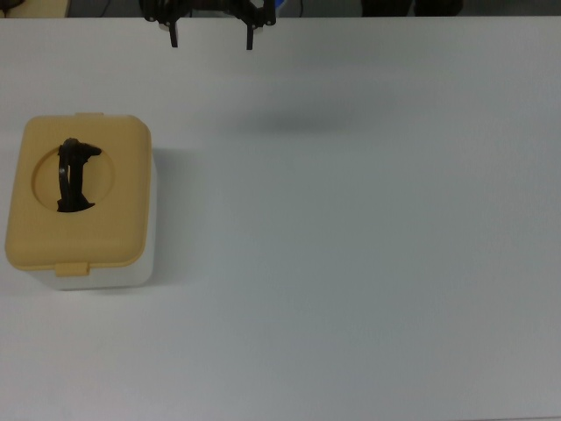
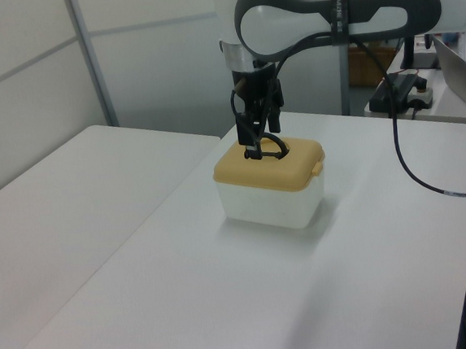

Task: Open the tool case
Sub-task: 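Lower the open gripper toward the black handle on the tan lid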

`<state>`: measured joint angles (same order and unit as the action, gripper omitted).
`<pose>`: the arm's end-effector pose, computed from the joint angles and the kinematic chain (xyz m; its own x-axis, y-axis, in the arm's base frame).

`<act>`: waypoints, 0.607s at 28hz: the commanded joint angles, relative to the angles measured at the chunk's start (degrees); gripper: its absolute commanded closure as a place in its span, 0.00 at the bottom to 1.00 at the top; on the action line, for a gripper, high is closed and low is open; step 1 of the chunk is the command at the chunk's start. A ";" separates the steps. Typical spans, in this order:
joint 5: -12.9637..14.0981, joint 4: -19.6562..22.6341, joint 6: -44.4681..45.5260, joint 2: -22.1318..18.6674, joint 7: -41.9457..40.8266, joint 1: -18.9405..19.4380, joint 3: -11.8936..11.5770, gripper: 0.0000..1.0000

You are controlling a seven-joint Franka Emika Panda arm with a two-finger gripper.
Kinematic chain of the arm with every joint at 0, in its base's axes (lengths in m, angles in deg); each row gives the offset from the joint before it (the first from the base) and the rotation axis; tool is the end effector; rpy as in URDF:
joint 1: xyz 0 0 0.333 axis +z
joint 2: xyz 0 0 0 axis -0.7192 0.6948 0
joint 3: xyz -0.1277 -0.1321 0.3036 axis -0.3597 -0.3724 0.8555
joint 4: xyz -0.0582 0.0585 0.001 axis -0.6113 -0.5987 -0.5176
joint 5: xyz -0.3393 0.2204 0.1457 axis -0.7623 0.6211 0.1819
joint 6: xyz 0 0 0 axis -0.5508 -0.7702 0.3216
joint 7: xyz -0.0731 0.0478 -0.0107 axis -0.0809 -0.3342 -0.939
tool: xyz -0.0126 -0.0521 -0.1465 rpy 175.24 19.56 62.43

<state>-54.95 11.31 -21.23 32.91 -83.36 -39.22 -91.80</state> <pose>0.6080 0.0281 0.6023 0.9964 0.0831 0.0193 0.0815 -0.9940 0.0734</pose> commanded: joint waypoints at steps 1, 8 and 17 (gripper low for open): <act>-0.03 -0.21 -2.48 0.64 -2.62 -3.21 -0.10 0.00; -0.56 -0.21 -6.36 2.31 -3.62 -6.76 -0.10 0.00; 0.58 -0.21 -8.91 3.63 -18.01 -14.39 -0.01 0.00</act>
<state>-54.95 11.34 -28.72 35.94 -93.66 -50.24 -91.98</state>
